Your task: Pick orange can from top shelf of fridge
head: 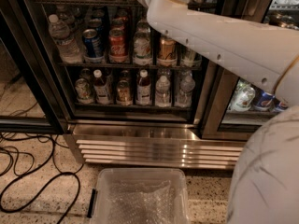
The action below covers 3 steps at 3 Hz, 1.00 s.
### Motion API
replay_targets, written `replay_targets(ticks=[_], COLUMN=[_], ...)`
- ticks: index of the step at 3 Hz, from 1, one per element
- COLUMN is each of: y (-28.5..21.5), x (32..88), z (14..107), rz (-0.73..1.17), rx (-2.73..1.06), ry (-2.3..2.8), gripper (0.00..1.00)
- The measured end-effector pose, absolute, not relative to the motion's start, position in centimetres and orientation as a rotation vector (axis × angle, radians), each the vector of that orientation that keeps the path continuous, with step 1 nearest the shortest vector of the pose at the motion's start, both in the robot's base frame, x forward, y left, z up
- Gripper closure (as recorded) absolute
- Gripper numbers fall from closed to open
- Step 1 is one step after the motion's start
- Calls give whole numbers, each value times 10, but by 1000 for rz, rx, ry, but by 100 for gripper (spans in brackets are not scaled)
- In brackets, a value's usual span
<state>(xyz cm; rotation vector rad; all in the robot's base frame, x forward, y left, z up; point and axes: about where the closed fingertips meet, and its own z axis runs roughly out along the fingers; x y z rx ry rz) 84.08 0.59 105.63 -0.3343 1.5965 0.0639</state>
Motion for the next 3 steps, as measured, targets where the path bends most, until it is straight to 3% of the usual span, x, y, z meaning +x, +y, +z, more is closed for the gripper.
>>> replay_targets(ticks=[1,3], y=[14,16], x=[838,839], z=[1063,1069], rz=[98,116], rx=[-330,-313], ry=[1590,1581], gripper=[100,100])
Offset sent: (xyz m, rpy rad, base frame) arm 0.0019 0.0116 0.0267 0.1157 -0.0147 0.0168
